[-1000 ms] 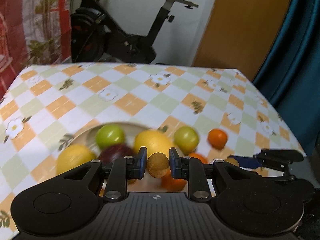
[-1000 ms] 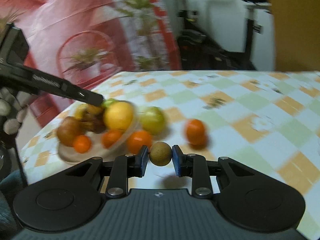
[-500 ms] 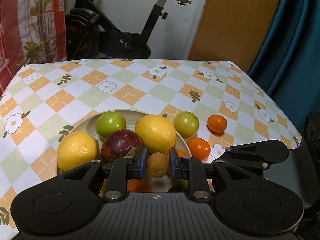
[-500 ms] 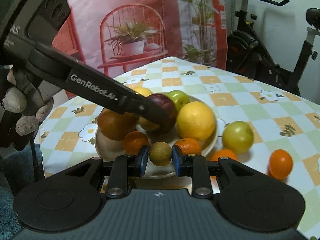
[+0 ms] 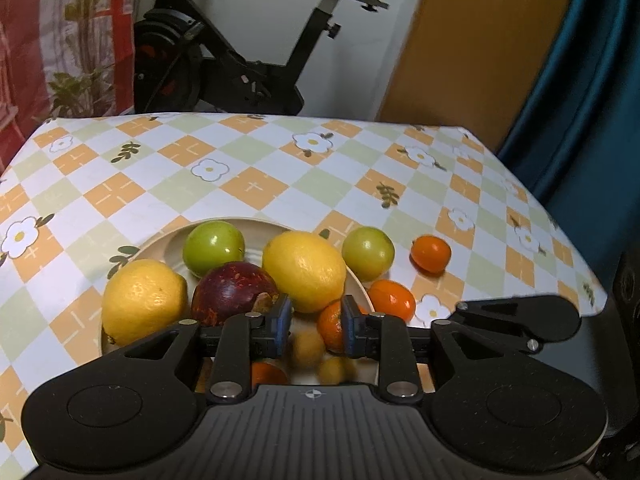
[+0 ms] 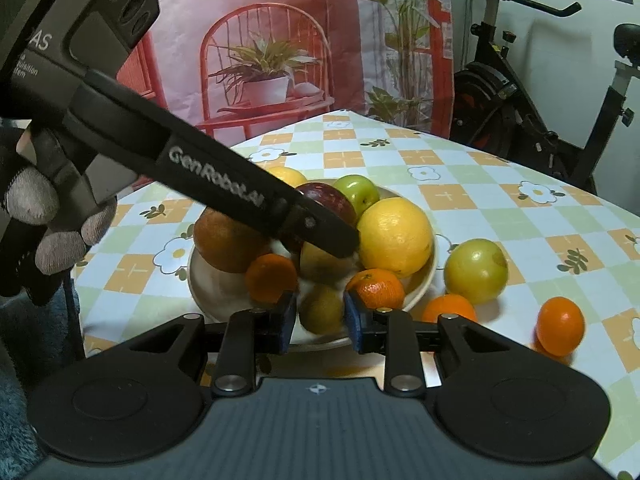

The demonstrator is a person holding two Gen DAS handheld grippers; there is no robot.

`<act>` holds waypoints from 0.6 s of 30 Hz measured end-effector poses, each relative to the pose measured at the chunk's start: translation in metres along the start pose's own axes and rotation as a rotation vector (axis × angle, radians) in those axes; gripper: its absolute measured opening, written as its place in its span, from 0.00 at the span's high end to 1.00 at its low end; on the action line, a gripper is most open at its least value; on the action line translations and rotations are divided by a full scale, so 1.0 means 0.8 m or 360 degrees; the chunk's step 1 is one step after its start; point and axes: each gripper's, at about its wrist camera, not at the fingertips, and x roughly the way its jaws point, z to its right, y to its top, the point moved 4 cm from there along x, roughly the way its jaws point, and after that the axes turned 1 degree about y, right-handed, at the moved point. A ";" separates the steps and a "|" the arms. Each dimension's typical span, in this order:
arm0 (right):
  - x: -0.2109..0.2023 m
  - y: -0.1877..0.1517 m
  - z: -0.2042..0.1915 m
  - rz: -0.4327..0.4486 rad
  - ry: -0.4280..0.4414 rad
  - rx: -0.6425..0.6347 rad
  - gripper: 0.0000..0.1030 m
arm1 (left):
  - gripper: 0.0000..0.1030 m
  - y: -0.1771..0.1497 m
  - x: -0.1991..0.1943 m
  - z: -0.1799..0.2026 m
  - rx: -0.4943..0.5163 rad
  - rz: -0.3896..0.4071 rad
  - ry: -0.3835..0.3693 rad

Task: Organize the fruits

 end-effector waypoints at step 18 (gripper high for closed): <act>-0.044 -0.018 0.050 0.0101 -0.0195 0.0117 0.62 | 0.42 0.021 -0.010 0.023 -0.0009 0.0168 0.0009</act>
